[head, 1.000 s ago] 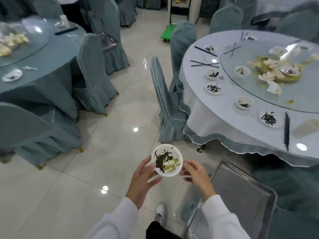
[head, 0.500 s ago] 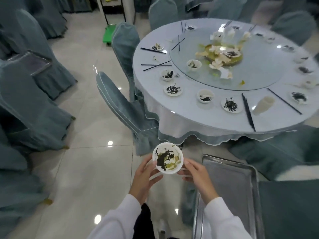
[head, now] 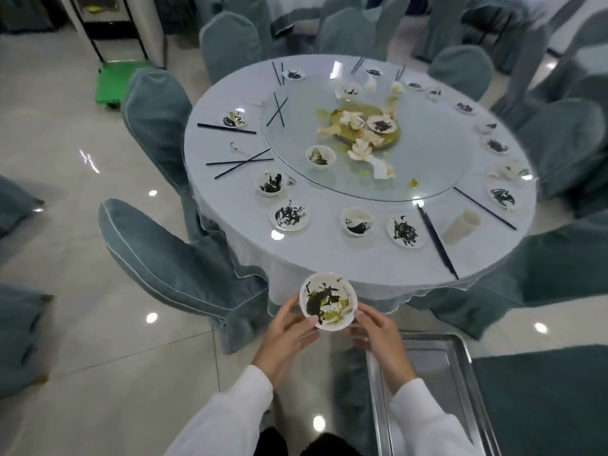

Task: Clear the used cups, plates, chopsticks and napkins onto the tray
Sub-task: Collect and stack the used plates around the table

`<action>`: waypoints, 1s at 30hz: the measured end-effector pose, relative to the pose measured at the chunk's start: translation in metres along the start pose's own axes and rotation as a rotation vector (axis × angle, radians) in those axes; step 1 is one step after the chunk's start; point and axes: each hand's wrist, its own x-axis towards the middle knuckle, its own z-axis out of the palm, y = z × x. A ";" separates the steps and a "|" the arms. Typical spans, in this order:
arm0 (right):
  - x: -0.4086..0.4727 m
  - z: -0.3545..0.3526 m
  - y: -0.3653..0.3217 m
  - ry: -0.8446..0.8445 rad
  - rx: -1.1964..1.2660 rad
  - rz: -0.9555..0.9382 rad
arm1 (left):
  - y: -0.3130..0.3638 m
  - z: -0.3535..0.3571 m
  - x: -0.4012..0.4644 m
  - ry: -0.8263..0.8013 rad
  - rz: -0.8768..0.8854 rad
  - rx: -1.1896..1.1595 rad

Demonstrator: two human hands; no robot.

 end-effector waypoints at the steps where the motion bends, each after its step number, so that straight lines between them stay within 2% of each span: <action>1: 0.007 0.004 -0.004 0.003 -0.003 -0.001 | 0.005 -0.004 0.008 0.004 -0.006 -0.019; 12: 0.100 -0.005 -0.030 0.091 0.053 0.080 | 0.040 -0.006 0.099 0.093 -0.037 -0.087; 20: 0.222 -0.047 -0.063 0.114 0.127 0.171 | 0.069 0.017 0.183 0.173 -0.045 0.011; 30: 0.350 -0.072 -0.086 0.184 0.204 0.223 | 0.099 0.055 0.246 0.279 -0.056 -0.022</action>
